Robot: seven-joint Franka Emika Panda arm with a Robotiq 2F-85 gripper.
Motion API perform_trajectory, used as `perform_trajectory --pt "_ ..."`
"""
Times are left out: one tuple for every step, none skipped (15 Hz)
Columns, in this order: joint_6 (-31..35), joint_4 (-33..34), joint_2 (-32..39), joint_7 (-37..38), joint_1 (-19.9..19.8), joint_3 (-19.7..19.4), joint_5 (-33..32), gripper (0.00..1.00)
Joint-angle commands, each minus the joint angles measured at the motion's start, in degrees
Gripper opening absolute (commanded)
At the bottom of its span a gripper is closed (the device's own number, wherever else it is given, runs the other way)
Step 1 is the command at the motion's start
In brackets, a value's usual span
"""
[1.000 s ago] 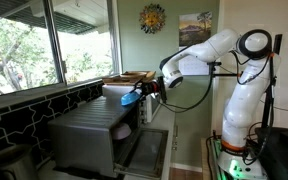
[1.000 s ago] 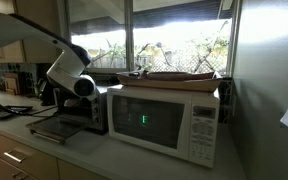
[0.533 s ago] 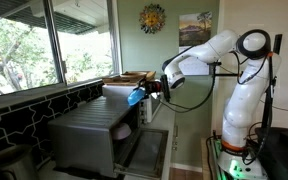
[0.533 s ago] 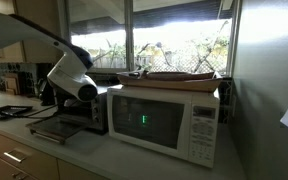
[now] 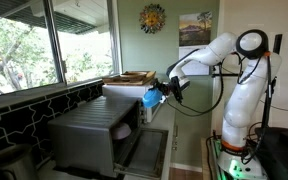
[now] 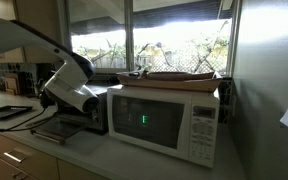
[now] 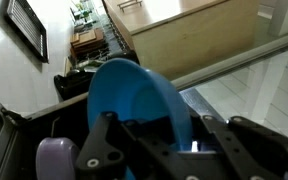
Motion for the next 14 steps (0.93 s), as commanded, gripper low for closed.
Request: perform_trajectory --pt "-0.5 -0.2 0.1 0.0 -1.1 0.7 -0.6 0.0" --pt "-0.4 -0.3 0.1 0.0 -1.4 0.7 -1.1 0.0" --pt "-0.4 -0.3 0.1 0.0 -1.6 0.7 -1.3 0.0" --pt "-0.4 -0.4 0.1 0.0 -1.7 0.7 -1.3 0.0" --pt "-0.4 -0.4 0.1 0.0 -1.7 0.7 -1.4 0.0" --pt "-0.4 -0.4 0.1 0.0 -1.7 0.7 -1.4 0.0" --pt "-1.0 -0.6 2.6 -1.1 -1.1 0.7 0.4 0.0" --pt "-1.1 -0.7 3.9 -2.0 -0.8 0.9 1.3 0.0" --pt "-1.4 -0.9 5.3 -2.8 -0.4 1.1 2.3 0.0" --pt "-1.8 -1.1 6.9 -4.1 0.0 1.3 3.4 0.0" --pt "-2.2 -1.5 8.4 -4.8 0.3 1.4 4.7 0.0" --pt "-2.5 -1.9 9.9 -5.8 0.6 1.6 6.0 0.0" --pt "-2.6 -2.0 11.4 -7.3 0.7 1.9 7.0 0.0" --pt "-3.1 -2.3 12.9 -9.1 1.0 2.0 8.6 0.0"
